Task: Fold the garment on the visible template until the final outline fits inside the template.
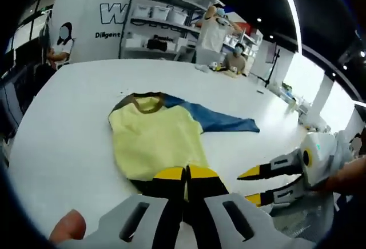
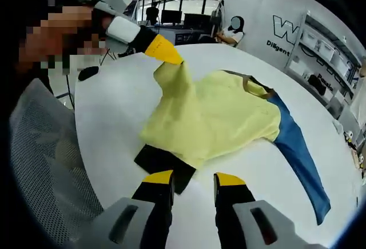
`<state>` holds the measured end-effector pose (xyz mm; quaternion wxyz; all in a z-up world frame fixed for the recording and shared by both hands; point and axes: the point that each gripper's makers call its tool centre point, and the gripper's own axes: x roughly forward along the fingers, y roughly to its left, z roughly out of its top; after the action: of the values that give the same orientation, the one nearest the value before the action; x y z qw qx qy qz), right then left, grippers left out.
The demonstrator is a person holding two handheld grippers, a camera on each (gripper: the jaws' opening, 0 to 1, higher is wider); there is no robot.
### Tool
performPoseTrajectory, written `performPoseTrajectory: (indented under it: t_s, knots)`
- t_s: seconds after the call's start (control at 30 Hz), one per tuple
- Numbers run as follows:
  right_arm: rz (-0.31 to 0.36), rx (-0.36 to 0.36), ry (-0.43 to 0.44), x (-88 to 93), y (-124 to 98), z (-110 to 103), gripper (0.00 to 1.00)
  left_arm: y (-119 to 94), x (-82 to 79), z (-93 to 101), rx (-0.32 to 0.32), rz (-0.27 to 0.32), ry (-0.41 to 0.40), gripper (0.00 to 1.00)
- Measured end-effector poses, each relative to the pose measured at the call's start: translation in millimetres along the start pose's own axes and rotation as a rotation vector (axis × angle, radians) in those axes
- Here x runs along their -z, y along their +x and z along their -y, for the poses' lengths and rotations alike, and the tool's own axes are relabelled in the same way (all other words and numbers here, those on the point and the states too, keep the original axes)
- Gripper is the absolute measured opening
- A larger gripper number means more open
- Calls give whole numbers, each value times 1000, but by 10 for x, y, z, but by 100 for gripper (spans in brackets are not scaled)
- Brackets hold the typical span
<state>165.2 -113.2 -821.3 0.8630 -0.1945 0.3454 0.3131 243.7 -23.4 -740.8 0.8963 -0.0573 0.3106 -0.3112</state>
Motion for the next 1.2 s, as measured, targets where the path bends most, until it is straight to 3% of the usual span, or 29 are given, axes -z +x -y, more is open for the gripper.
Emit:
performPoseTrajectory:
  t_s: [0.13,0.17,0.33,0.63,0.93,1.2]
  knots:
    - [2,3,3,-8,-8,16,24,92,-227,17,18,10,-7,0]
    - [5,5,7,-9,-15,26,24,159,-359,34,23,13,-4,0]
    - [6,13,20,6,-34,76,25,352,-689,-6,27,32,-7,0]
    - [14,36,48,-17,-58,201,25,723,-1013,-285,-8,53,-71,0]
    - [29,55,60,-124,-37,328,24,1016,-873,-730,-85,3,-155,0]
    - [42,69,95,-192,26,431,24,1173,-549,-1111,-163,-64,-189,0]
